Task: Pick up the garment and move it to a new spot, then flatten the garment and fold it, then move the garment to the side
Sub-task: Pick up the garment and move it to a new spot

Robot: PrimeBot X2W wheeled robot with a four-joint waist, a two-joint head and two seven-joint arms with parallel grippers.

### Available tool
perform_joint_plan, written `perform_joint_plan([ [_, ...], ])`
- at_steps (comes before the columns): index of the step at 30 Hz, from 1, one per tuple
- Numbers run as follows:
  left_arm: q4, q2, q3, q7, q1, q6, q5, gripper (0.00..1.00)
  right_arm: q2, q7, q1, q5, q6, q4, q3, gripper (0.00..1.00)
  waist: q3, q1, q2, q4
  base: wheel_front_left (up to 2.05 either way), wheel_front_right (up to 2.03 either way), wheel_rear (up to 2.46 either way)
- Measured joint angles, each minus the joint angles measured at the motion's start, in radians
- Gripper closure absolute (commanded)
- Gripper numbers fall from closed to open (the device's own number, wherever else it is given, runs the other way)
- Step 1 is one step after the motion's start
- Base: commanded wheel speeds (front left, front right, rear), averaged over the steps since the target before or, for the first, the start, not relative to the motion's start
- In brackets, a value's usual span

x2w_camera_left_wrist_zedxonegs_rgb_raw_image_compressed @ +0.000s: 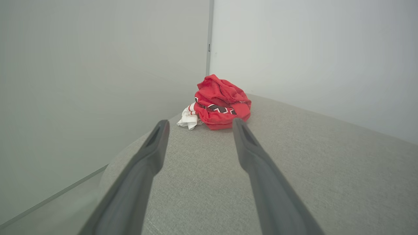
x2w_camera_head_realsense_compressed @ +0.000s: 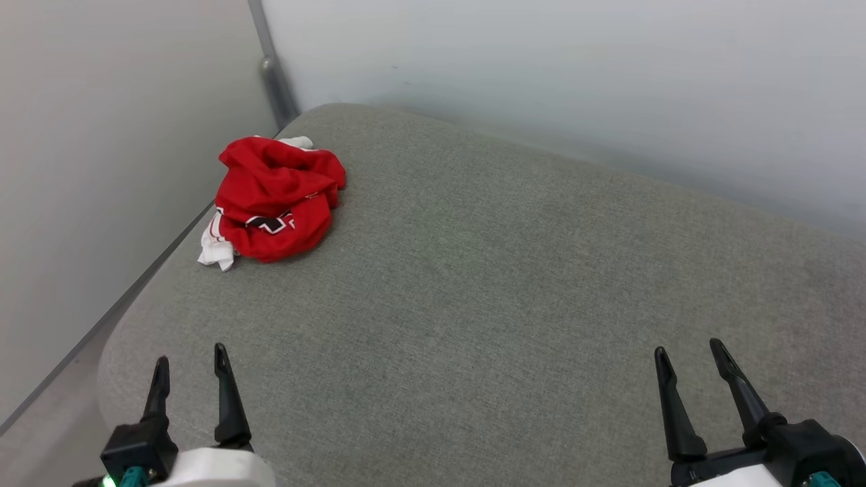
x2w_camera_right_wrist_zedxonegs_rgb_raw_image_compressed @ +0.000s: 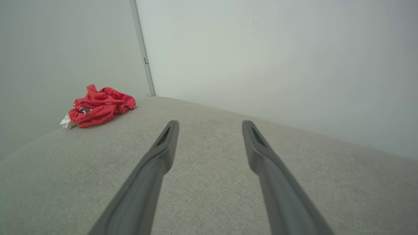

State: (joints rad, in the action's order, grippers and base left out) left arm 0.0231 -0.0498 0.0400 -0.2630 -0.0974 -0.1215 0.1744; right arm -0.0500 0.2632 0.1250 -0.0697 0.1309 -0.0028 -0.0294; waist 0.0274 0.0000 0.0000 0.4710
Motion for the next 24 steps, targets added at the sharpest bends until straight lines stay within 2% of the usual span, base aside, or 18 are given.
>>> perform_joint_plan([
  [4, 0.027, -0.009, 0.048, 0.000, 0.077, 0.049, -0.004, 0.00, 0.000, 0.000, -0.006, 0.019, 0.000, -0.007, 0.002, 0.00, 0.019, 0.0000, 0.0000, -0.016, 0.00, 0.00, 0.00],
  [8, 0.069, -0.053, 0.106, 0.000, 0.206, 0.099, 0.004, 0.00, 0.000, 0.000, -0.034, 0.054, 0.000, -0.026, 0.016, 0.00, 0.058, 0.0000, 0.0000, -0.035, 0.00, 0.00, 0.00],
  [11, 0.116, -0.084, 0.147, 0.000, 0.329, 0.118, 0.023, 0.00, 0.000, 0.000, -0.065, 0.086, 0.000, -0.042, 0.032, 0.00, 0.105, 0.0001, 0.0000, -0.050, 0.00, 0.00, 0.00],
  [18, 0.231, -0.209, 0.228, 0.000, 0.638, 0.179, 0.083, 0.00, 0.000, 0.000, -0.144, 0.171, 0.000, -0.102, 0.079, 0.00, 0.247, 0.0001, 0.0000, -0.091, 0.00, 0.00, 0.00],
  [24, 0.389, -0.332, 0.264, 0.016, 0.888, 0.218, 0.156, 0.00, 0.000, 0.000, -0.179, 0.236, 0.000, -0.171, 0.113, 0.00, 0.378, 0.0002, 0.0000, -0.124, 0.00, 0.00, 0.00],
])
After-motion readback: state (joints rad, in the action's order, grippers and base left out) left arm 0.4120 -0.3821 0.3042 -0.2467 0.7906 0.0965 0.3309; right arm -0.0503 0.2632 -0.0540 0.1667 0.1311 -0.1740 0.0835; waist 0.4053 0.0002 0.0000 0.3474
